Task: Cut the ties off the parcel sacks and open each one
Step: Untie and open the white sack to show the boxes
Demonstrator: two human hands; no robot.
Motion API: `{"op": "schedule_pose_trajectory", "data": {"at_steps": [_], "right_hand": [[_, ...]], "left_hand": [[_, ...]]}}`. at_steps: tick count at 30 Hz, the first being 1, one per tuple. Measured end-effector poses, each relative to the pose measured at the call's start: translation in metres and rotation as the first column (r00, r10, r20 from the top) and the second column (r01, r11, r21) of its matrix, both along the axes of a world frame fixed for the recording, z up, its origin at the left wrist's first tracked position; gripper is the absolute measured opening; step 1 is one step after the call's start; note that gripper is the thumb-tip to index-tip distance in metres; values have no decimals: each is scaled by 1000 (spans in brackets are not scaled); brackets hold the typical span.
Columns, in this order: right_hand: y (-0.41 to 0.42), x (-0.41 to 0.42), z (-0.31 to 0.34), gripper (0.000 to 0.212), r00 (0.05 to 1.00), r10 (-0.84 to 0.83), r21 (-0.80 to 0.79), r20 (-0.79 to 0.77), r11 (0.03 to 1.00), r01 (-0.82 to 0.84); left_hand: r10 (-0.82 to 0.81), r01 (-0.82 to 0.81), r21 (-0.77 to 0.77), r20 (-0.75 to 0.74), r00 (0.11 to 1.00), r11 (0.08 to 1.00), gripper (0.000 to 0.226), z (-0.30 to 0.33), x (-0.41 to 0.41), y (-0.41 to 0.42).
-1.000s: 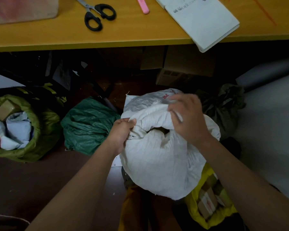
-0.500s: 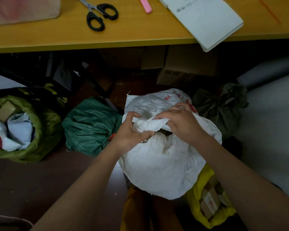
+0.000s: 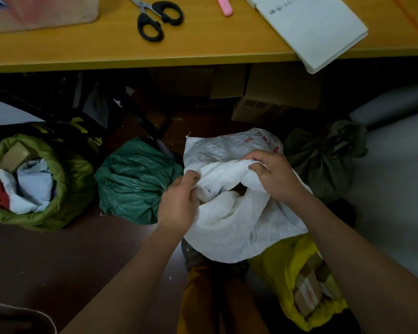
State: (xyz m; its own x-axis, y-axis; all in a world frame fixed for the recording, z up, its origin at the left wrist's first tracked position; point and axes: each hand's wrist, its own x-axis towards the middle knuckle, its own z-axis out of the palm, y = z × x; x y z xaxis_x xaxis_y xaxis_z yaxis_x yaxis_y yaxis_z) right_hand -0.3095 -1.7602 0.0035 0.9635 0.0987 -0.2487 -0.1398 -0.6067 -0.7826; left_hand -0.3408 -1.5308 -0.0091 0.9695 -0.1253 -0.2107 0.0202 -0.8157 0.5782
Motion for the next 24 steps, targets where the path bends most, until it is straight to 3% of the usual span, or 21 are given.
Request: {"op": "schedule_pose_trajectory", "data": {"at_steps": [2, 5, 8, 11, 14, 18, 21, 22, 24], "right_hand": [[1, -1, -2, 27, 999, -30, 9, -24, 1000, 30], [0, -4, -8, 27, 991, -111, 10, -75, 994, 112], [0, -5, -14, 27, 981, -172, -93, -94, 982, 164], [4, -3, -14, 28, 983, -181, -155, -29, 972, 175], [7, -11, -6, 28, 982, -168, -233, 83, 955, 183], [18, -48, 13, 26, 896, -391, -279, 210, 854, 439], [29, -72, 20, 35, 806, -591, -311, -25, 771, 555], [31, -76, 20, 45, 723, -667, -308, -181, 736, 603], [33, -79, 21, 72, 418, -731, -262, -539, 617, 742]], "left_hand": [[137, -155, -218, -93, 986, 964, 30, 1, 5, -5], [281, -481, -476, -432, 857, 736, 30, 9, 16, -11], [289, -689, -472, -667, 687, 549, 31, 15, 19, -15], [302, -809, -409, -778, 551, 422, 24, 16, 19, -16], [343, -864, -394, -801, 490, 315, 25, 18, 20, -18], [417, -899, -372, -796, 438, 233, 25, 27, 21, -25], [473, -911, -363, -779, 411, 195, 27, 31, 22, -35], [485, -914, -363, -775, 405, 182, 27, 33, 22, -38], [502, -917, -364, -769, 396, 166, 27, 34, 23, -45]]}}
